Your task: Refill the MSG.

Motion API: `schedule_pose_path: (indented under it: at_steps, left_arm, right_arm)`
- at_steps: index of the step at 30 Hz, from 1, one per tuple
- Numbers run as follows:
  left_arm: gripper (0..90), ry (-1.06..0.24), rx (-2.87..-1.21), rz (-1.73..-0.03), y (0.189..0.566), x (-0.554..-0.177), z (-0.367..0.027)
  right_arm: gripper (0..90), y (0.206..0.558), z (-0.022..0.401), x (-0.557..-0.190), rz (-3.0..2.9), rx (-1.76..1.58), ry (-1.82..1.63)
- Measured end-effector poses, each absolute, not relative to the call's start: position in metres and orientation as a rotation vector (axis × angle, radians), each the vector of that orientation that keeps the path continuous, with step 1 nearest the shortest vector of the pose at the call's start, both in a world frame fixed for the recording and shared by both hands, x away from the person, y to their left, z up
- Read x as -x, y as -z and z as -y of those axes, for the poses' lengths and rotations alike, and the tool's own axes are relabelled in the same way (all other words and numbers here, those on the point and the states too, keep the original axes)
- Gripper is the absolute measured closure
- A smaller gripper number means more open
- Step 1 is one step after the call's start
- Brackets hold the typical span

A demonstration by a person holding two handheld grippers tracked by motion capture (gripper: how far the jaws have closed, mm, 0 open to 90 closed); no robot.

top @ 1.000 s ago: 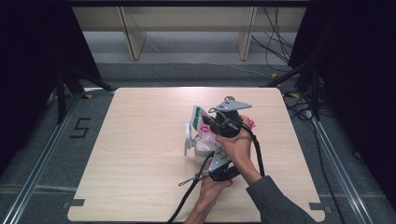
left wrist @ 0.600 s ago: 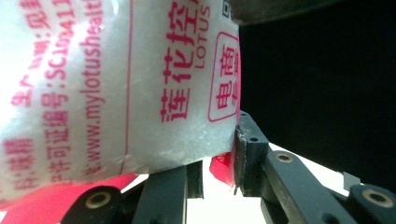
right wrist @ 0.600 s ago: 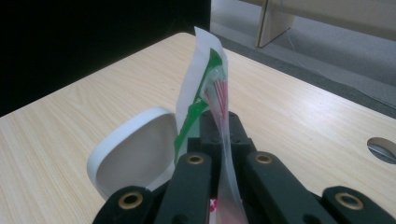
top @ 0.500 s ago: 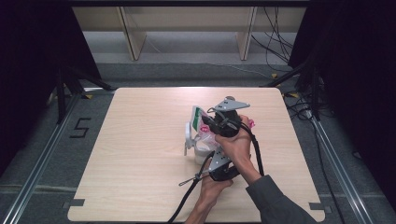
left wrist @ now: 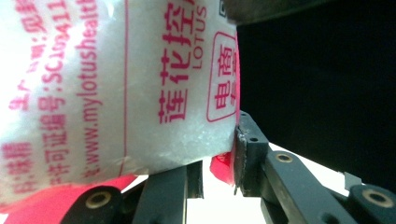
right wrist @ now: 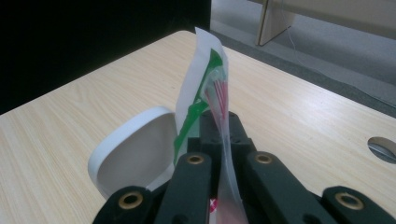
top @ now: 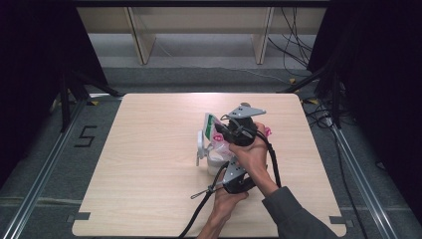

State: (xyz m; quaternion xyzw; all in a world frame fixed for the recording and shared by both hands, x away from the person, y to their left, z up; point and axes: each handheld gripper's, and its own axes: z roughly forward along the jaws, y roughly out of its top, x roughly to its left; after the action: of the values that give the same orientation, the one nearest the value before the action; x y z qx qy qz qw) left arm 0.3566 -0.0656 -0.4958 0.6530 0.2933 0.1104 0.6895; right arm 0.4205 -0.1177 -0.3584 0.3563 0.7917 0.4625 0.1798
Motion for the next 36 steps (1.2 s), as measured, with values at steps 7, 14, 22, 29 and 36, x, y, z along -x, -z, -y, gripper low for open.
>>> schedule_pose_path:
  at_steps: [7, 14, 22, 29, 36]
  left_arm:
    - [75.6, -0.249, -1.455, -0.649, 0.4948, -0.356, 0.0657]
    - [75.6, -0.242, -1.455, -0.65, 0.495, -0.3561, 0.066]
    - [75.6, -0.249, -1.457, -0.65, 0.495, -0.3562, 0.0651]
    - [75.6, -0.25, -1.459, -0.65, 0.4951, -0.3561, 0.0652]
    - [75.7, -0.251, -1.459, -0.65, 0.4952, -0.3561, 0.0654]
  right_arm:
    - [90.0, 0.3571, 0.1174, -0.419, -2.243, -0.996, -1.294]
    - [90.0, 0.3582, 0.116, -0.4187, -2.25, -0.982, -1.281]
    - [90.0, 0.3582, 0.1153, -0.4199, -2.244, -0.974, -1.31]
    - [90.0, 0.3577, 0.1161, -0.4185, -2.238, -0.991, -1.302]
    - [90.0, 0.3573, 0.1171, -0.4191, -2.237, -0.995, -1.305]
